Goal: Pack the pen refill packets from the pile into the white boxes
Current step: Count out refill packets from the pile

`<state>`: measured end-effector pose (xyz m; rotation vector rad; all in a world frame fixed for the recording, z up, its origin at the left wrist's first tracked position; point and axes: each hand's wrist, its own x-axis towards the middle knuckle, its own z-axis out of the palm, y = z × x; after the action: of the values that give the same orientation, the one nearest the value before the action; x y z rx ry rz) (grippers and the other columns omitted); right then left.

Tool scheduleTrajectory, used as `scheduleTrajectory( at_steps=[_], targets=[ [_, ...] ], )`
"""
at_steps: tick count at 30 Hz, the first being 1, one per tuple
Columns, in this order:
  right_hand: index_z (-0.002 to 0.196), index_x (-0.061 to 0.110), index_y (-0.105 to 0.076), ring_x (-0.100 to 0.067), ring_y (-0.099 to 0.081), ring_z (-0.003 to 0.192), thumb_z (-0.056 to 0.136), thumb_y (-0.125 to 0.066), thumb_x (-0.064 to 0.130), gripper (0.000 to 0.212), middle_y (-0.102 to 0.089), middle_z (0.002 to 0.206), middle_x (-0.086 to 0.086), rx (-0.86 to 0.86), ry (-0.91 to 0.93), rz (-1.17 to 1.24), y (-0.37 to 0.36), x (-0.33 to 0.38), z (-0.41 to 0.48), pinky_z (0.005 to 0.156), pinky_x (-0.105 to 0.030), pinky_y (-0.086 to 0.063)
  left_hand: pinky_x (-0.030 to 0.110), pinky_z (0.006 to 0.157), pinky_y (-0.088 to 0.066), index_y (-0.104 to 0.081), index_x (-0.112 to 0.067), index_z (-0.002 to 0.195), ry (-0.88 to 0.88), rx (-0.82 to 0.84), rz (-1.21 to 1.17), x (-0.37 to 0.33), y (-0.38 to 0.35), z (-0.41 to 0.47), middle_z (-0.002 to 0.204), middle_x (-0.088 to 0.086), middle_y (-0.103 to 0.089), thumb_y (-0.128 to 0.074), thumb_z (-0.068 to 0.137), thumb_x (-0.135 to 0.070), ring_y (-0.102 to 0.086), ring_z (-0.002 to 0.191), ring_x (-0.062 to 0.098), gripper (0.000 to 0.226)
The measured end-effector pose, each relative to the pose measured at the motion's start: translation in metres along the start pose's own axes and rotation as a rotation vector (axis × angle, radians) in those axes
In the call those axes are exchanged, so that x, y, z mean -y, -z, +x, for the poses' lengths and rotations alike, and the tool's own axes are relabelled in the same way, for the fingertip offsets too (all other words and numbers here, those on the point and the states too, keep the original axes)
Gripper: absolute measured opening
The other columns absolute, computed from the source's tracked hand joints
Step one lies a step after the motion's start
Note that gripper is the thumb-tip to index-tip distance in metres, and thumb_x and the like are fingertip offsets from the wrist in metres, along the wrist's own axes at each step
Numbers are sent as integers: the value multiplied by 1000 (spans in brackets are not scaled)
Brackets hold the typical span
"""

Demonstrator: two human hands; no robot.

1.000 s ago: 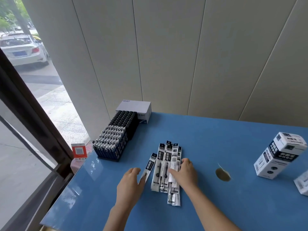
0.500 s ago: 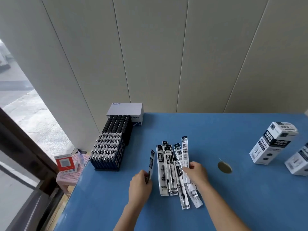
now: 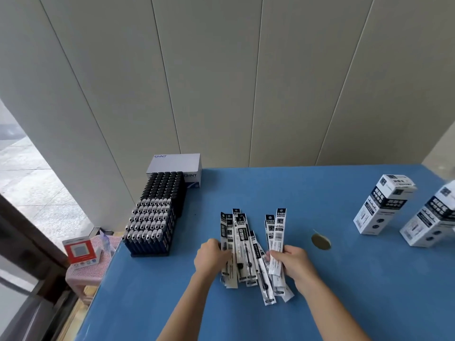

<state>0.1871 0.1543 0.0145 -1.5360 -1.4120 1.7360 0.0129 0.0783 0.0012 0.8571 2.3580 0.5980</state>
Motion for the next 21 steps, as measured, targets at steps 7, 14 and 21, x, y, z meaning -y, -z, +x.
scheduleTrajectory(
  at_steps=[7, 14, 21],
  targets=[
    [89, -4, -64, -20, -64, 67, 83, -57, -8, 10, -67, 79, -15, 116, -13, 206, 3, 3, -11, 53, -22, -56, 26, 55, -31, -34, -14, 54, -8, 49, -232, 17, 17, 4, 55, 1, -40, -69, 77, -19, -36, 54, 16, 42],
    [89, 7, -62, -19, -63, 75, 85, -58, -2, 11, -67, 87, -11, 149, -44, 245, 2, 2, -27, 55, -21, -53, 36, 63, -43, -61, 7, 80, -23, 141, -490, 35, 28, -4, 68, 2, -75, -71, 78, -15, -54, 68, 23, 24],
    [93, 10, -66, -13, -62, 72, 86, -59, 4, 12, -70, 84, -4, 104, -1, 246, 23, -2, -41, 61, -23, -49, 32, 69, -43, -73, -7, 79, -128, 243, -625, 18, 25, -33, 75, 9, -70, -74, 78, -19, -52, 69, 19, 11]
  ],
)
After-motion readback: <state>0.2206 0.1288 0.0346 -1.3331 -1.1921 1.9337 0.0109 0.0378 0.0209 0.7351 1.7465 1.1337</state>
